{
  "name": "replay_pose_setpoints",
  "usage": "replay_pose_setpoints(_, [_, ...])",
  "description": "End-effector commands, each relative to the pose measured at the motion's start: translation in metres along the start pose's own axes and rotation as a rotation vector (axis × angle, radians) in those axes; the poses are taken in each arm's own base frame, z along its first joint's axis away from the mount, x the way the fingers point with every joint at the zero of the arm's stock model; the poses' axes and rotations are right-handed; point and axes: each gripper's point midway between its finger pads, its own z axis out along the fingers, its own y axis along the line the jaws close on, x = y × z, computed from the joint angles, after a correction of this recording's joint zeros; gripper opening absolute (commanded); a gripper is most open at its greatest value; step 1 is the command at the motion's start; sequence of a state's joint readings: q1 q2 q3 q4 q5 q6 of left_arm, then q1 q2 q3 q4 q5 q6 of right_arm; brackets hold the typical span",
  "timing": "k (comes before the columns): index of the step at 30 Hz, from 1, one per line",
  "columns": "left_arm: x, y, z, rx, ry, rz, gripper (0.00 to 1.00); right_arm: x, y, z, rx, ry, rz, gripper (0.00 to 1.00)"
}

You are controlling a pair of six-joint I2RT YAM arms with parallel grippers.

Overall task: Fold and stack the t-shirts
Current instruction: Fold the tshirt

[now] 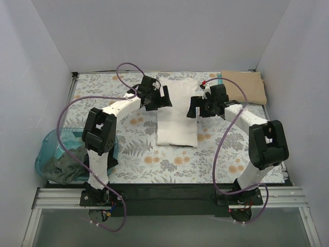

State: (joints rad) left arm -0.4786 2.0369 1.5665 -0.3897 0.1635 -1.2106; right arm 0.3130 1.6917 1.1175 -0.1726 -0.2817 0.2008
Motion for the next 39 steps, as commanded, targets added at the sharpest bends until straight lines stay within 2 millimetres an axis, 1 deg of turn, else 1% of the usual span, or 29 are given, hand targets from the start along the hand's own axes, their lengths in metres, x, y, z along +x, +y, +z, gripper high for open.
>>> replay_pose_setpoints(1, [-0.014,-0.030,-0.036,0.090,-0.030,0.014,0.90,-0.028,0.030,-0.027,-0.108,-0.098,-0.074,0.98])
replay_pose_setpoints(2, [-0.008,-0.027,-0.045,0.090,-0.030,0.004,0.90,-0.020,0.031,-0.035,-0.110,-0.098,-0.070,0.98])
replay_pose_setpoints(3, [-0.007,-0.030,-0.052,0.103,-0.040,-0.015,0.91,-0.015,0.033,-0.039,-0.112,-0.099,-0.058,0.98])
replay_pose_setpoints(4, [0.001,-0.031,-0.057,0.119,-0.029,-0.024,0.91,-0.010,0.034,-0.043,-0.115,-0.097,-0.052,0.98])
replay_pose_setpoints(5, [0.006,-0.030,-0.062,0.129,-0.025,-0.036,0.91,0.002,0.034,-0.049,-0.113,-0.092,-0.044,0.98])
replay_pose_setpoints(6, [0.024,-0.025,-0.071,0.130,-0.006,-0.050,0.91,0.009,0.034,-0.052,-0.115,-0.090,-0.039,0.98])
replay_pose_setpoints(8, [0.037,-0.025,-0.081,0.148,-0.004,-0.080,0.92,0.023,0.033,-0.058,-0.109,-0.086,-0.014,0.98])
replay_pose_setpoints(9, [0.043,-0.025,-0.091,0.157,-0.012,-0.089,0.92,0.040,0.032,-0.063,-0.107,-0.077,-0.003,0.98])
replay_pose_setpoints(10, [0.064,-0.015,-0.089,0.142,0.016,-0.112,0.92,0.046,0.031,-0.066,-0.105,-0.080,0.006,0.98])
replay_pose_setpoints(11, [0.076,-0.012,-0.091,0.143,0.032,-0.120,0.92,0.049,0.034,-0.072,-0.111,-0.094,0.016,0.98])
replay_pose_setpoints(12, [0.092,-0.008,-0.096,0.147,0.050,-0.136,0.92,0.068,0.031,-0.070,-0.111,-0.064,0.039,0.98])
replay_pose_setpoints(13, [0.103,-0.004,-0.097,0.143,0.062,-0.134,0.92,0.074,0.032,-0.071,-0.115,-0.057,0.039,0.98])
replay_pose_setpoints(15, [0.118,-0.004,-0.101,0.152,0.079,-0.155,0.92,0.085,0.032,-0.073,-0.122,-0.056,0.062,0.98])
replay_pose_setpoints(16, [0.122,-0.005,-0.104,0.165,0.071,-0.155,0.92,0.100,0.030,-0.071,-0.130,-0.030,0.077,0.98])
replay_pose_setpoints(17, [0.136,0.002,-0.102,0.151,0.093,-0.161,0.92,0.102,0.031,-0.070,-0.139,-0.035,0.082,0.98])
replay_pose_setpoints(18, [0.143,0.005,-0.102,0.144,0.100,-0.171,0.92,0.105,0.032,-0.070,-0.148,-0.037,0.090,0.98])
replay_pose_setpoints(19, [0.146,0.006,-0.101,0.147,0.102,-0.174,0.92,0.115,0.031,-0.069,-0.151,-0.020,0.100,0.98])
replay_pose_setpoints(20, [0.156,0.012,-0.099,0.134,0.118,-0.178,0.92,0.117,0.032,-0.068,-0.162,-0.017,0.101,0.98])
replay_pose_setpoints(22, [0.160,0.016,-0.095,0.126,0.124,-0.187,0.89,0.122,0.031,-0.066,-0.162,-0.004,0.105,0.99])
replay_pose_setpoints(24, [0.166,0.021,-0.089,0.112,0.142,-0.193,0.83,0.127,0.030,-0.063,-0.165,0.007,0.105,0.97])
replay_pose_setpoints(25, [0.169,0.021,-0.087,0.114,0.151,-0.194,0.74,0.128,0.029,-0.062,-0.161,0.011,0.110,0.96])
replay_pose_setpoints(28, [0.176,0.026,-0.081,0.098,0.173,-0.195,0.58,0.139,0.019,-0.055,-0.118,0.040,0.128,0.91])
replay_pose_setpoints(31, [0.180,0.034,-0.075,0.065,0.176,-0.190,0.54,0.141,0.013,-0.049,-0.103,0.032,0.128,0.86])
replay_pose_setpoints(32, [0.180,0.036,-0.073,0.057,0.174,-0.188,0.50,0.144,0.012,-0.047,-0.100,0.041,0.128,0.81])
replay_pose_setpoints(34, [0.181,0.039,-0.068,0.042,0.183,-0.187,0.46,0.145,0.010,-0.044,-0.098,0.043,0.131,0.76])
replay_pose_setpoints(35, [0.182,0.040,-0.066,0.037,0.185,-0.188,0.43,0.148,0.009,-0.042,-0.096,0.056,0.136,0.72])
replay_pose_setpoints(36, [0.182,0.042,-0.064,0.027,0.183,-0.187,0.42,0.149,0.008,-0.040,-0.094,0.062,0.140,0.70])
replay_pose_setpoints(39, [0.183,0.048,-0.057,-0.003,0.184,-0.189,0.32,0.154,0.006,-0.035,-0.093,0.082,0.145,0.63])
